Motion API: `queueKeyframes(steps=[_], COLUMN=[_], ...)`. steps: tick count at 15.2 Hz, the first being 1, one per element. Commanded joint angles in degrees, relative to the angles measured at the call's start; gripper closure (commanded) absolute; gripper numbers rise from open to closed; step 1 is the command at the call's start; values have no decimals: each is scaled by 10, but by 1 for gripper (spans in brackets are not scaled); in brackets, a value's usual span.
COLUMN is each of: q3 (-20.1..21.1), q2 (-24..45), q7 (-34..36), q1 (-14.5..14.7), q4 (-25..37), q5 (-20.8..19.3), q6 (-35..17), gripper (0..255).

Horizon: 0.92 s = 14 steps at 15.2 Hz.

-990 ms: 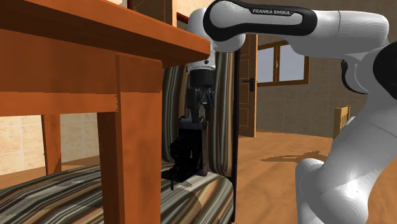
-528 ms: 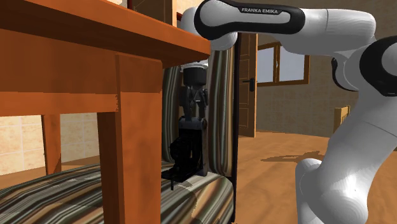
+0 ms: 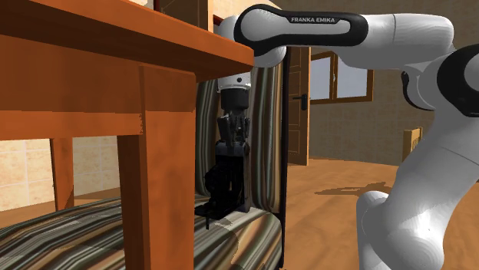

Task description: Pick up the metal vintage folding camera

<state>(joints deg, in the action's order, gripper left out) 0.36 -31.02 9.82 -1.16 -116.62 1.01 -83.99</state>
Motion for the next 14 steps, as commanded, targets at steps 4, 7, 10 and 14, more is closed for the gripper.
queueKeyframes(steps=[4,7,10,14], q3=[0,0,-1,-1], q2=[1,3,12,25], q7=[0,-1,0,0], q1=[0,0,0,0], q4=[0,10,41,84], q5=[0,0,0,0], q6=[0,8,30,60], gripper=[255,255,255,255])
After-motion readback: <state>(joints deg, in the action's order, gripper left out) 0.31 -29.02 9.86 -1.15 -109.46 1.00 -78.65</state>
